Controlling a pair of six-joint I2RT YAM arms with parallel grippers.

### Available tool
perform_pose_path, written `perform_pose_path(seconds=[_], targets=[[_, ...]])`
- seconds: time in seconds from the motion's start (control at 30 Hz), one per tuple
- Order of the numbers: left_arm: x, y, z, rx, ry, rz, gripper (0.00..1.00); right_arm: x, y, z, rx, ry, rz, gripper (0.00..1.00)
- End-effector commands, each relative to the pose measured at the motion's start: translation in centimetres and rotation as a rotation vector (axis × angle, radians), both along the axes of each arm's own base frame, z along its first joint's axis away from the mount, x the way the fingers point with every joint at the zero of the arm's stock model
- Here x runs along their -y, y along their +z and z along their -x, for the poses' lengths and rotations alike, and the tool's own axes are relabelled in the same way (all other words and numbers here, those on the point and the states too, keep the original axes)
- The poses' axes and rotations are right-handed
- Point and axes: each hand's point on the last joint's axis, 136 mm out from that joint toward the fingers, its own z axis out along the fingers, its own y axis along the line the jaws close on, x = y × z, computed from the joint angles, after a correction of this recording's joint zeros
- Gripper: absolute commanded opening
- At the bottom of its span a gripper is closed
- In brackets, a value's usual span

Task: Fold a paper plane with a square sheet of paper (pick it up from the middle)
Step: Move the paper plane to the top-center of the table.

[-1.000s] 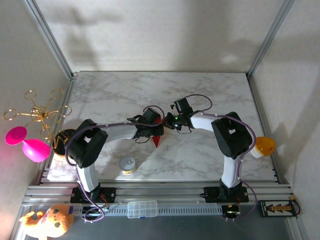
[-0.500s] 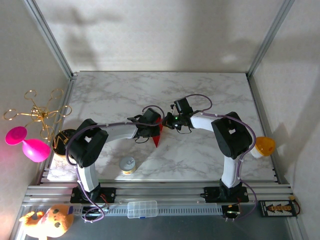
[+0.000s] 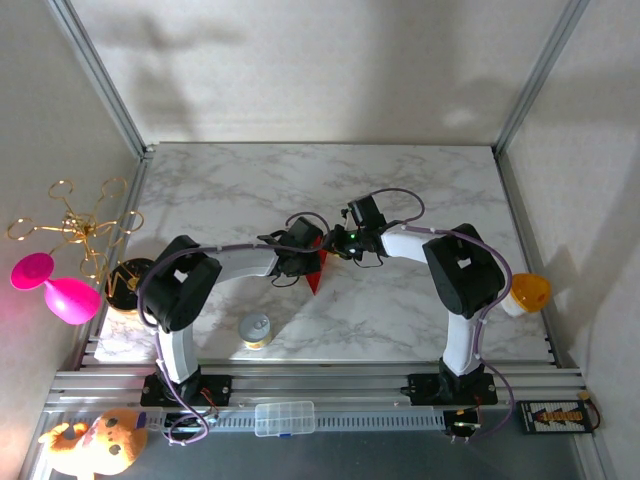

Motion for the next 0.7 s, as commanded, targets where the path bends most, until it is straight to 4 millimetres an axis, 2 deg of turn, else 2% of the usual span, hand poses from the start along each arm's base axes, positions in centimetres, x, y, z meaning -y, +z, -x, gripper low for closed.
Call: perform_pose_path(seconds=[0.0,0.1,0.2,0.43,0.57,0.67], targets=[[0.5,0.4,-0.2,-0.001,0.008,0.009,0.11,1.2,2.3,-0.6,0.066,-0.042,0.015,0.34],[0.4,1.0,-0.7,0.015,0.017,0.009,0.06,3.0,3.3,-1.3,0.109,-0.111,0.038,0.45],[0.1,2.0,-1.5,0.044,0.03,-0.003,0.04,5.9,4.4,-1.9,0.161,-0.201,0.059,0.56],[-0.6,4.3,-5.1,0.115,0.039,-0.108,0.04,13.2,5.9,-2.1,0.293,-0.382,0.21,0.8],[-0.3,4.4,-7.2,0.128,0.039,-0.178,0.04,15.5,6.8,-1.6,0.355,-0.421,0.268,0.87],[-0.1,4.4,-9.0,0.143,0.042,-0.24,0.09,16.3,7.1,-1.4,0.37,-0.433,0.279,0.9]])
